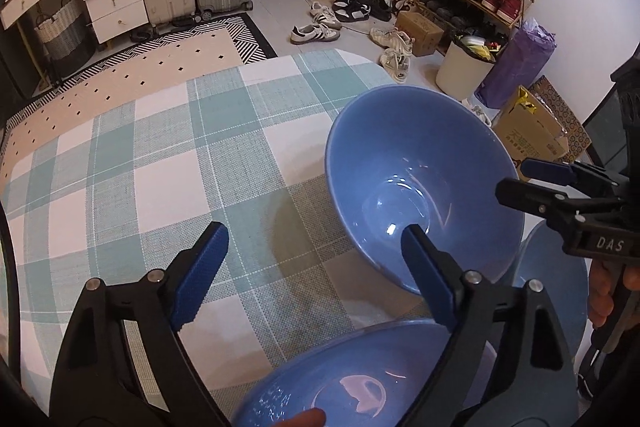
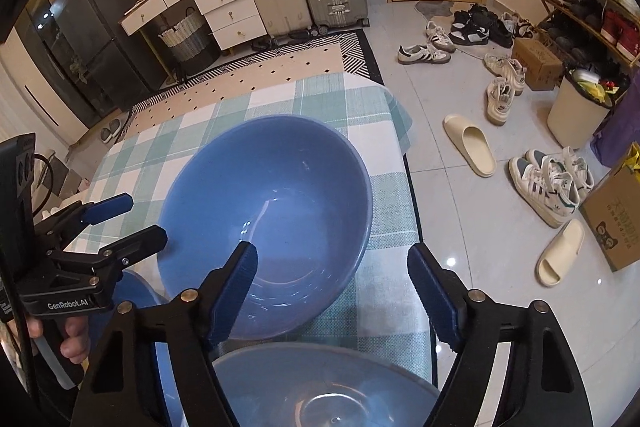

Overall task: Organize plates and bowls
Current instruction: 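Close the left tool on a blue bowl rim while the right tool grips its opposite rim, then lift the gripped blue bowl off the table with both tools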

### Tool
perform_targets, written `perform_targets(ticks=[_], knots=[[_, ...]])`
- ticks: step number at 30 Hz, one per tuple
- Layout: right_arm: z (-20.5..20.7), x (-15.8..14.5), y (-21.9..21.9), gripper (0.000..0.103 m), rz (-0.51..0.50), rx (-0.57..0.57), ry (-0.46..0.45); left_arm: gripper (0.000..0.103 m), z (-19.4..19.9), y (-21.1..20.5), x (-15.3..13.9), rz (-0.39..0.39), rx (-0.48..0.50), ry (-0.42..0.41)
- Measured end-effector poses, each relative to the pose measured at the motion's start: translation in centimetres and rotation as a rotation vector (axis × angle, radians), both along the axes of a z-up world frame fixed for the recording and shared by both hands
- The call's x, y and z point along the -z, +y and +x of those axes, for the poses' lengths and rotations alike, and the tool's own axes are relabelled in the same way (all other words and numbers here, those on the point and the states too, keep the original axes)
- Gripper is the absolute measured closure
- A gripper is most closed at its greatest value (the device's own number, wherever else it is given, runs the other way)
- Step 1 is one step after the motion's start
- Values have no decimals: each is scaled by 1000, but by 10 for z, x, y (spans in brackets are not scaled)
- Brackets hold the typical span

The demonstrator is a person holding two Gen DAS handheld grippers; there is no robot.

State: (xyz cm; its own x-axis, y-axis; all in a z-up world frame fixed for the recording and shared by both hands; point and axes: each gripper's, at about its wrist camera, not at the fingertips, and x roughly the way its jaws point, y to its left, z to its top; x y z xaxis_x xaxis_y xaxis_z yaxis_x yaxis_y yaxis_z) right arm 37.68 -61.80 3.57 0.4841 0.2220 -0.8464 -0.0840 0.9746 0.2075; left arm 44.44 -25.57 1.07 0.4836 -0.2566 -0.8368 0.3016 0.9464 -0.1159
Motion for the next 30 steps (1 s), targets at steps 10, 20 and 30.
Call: perform_targets(ticks=[10, 20, 30], knots=[[7, 12, -2, 47, -11, -10, 10, 36, 11, -9, 9, -9, 9, 28], [7, 15, -4, 70, -41, -5, 5, 76, 13, -17, 14, -21, 30, 48], [2, 14, 2, 86, -84, -34, -20, 89, 9, -25, 11, -11, 47, 17]])
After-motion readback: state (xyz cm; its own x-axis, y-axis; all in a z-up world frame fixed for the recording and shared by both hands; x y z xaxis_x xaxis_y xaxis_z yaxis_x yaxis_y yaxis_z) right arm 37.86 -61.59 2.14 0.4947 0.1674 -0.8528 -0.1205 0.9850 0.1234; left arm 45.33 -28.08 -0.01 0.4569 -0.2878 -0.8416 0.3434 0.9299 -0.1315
